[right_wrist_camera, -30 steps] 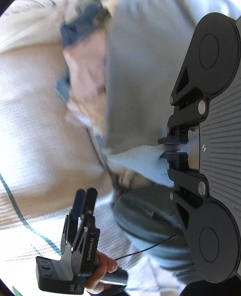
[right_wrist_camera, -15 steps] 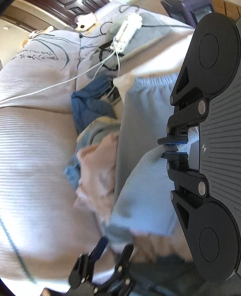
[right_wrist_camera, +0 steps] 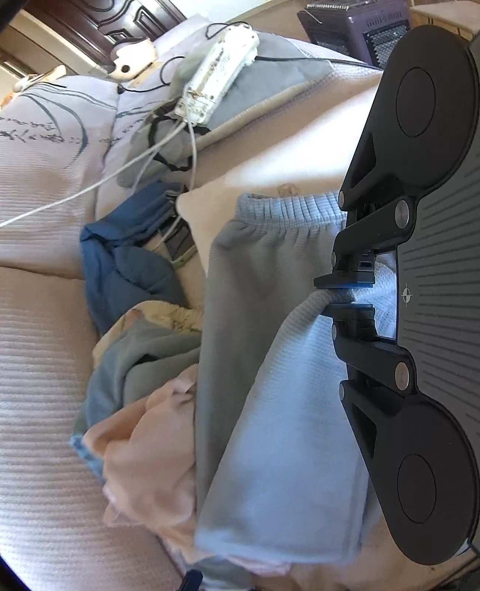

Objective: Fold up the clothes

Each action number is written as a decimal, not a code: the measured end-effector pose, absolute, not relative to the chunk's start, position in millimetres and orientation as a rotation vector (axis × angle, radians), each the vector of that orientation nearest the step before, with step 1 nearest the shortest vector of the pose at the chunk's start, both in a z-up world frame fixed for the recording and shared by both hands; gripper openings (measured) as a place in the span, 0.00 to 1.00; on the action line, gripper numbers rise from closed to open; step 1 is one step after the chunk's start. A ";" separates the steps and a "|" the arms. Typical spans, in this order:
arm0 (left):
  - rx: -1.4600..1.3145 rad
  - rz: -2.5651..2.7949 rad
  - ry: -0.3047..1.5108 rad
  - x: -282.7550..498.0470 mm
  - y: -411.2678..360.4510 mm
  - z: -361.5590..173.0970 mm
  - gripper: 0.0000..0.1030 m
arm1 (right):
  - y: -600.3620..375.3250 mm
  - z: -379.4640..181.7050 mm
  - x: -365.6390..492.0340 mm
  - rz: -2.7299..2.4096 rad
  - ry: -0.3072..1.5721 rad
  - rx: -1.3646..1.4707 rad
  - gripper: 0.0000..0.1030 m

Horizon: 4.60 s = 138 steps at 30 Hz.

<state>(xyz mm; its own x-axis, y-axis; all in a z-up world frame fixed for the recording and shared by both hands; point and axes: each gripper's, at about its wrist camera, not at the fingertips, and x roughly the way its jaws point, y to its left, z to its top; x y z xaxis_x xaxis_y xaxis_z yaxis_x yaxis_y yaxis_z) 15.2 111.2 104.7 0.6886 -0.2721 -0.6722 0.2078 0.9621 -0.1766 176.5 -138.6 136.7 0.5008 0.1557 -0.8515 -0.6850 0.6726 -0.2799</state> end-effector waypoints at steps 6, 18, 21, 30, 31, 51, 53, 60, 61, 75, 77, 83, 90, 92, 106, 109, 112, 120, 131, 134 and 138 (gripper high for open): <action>-0.135 -0.236 0.785 23.2 114.8 95.4 0.61 | -137.0 115.9 194.1 0.537 0.935 -0.609 0.15; -0.127 -0.225 0.768 23.2 112.4 97.6 0.61 | -161.0 133.5 204.7 0.418 0.865 -0.584 0.59; -0.098 -0.230 0.764 24.1 110.8 98.9 0.61 | -167.5 143.1 202.8 0.416 0.867 -0.529 0.59; -0.092 -0.219 0.776 28.7 113.5 93.6 0.61 | -174.1 156.4 212.2 0.350 0.878 -0.472 0.63; -0.095 -0.220 0.773 27.5 113.1 93.8 0.61 | -171.0 152.3 212.4 0.357 0.880 -0.482 0.63; -0.121 -0.247 0.770 15.2 109.1 97.2 0.63 | -175.9 172.1 206.6 0.330 0.863 -0.482 0.71; -0.117 -0.236 0.770 16.9 108.7 94.8 0.63 | -185.3 186.3 202.7 0.313 0.890 -0.406 0.71; -0.137 -0.223 0.734 27.7 105.8 96.3 0.62 | -204.7 199.5 201.9 0.252 1.117 0.155 0.70; -0.133 -0.221 0.729 29.5 104.9 96.2 0.62 | -202.4 196.8 203.0 0.229 1.149 0.203 0.70; -0.233 -0.258 0.715 41.7 119.3 85.9 0.35 | -156.2 153.9 256.1 -0.023 1.241 0.415 0.71; -0.229 -0.262 0.708 43.1 119.3 86.2 0.34 | -149.4 149.0 262.3 -0.038 1.254 0.425 0.71; -0.221 -0.250 0.714 42.6 121.1 78.6 0.26 | -132.1 133.8 280.3 -0.101 1.272 0.378 0.71; -0.282 -0.258 0.701 41.6 126.8 73.4 0.28 | -122.7 122.8 287.9 -0.112 1.273 0.337 0.71; -0.305 -0.293 0.674 38.0 128.1 75.1 0.10 | -123.5 123.5 286.9 -0.100 1.264 0.324 0.65; -0.285 -0.570 0.581 -13.2 88.2 138.1 0.08 | -151.8 159.0 252.0 0.087 1.154 0.273 0.09; -0.193 -0.654 0.569 -30.8 62.5 153.3 0.08 | -165.3 178.2 231.2 0.136 1.113 0.299 0.09; -0.087 -0.718 0.562 -44.5 33.8 165.0 0.08 | -185.0 194.0 209.1 0.169 1.078 0.339 0.09; 0.057 -0.874 0.591 -59.5 -44.1 170.7 0.08 | -273.0 209.3 148.0 0.151 1.030 0.418 0.09; 0.225 -0.947 0.704 -49.9 -129.0 124.9 0.09 | -361.3 130.0 118.4 0.154 0.999 0.542 0.09; 0.252 -0.956 0.749 -43.8 -138.6 108.4 0.09 | -375.0 111.9 113.2 0.122 1.004 0.559 0.09; 0.189 -0.941 0.821 -29.3 -136.3 94.5 0.10 | -376.8 96.5 111.8 0.110 0.988 0.584 0.15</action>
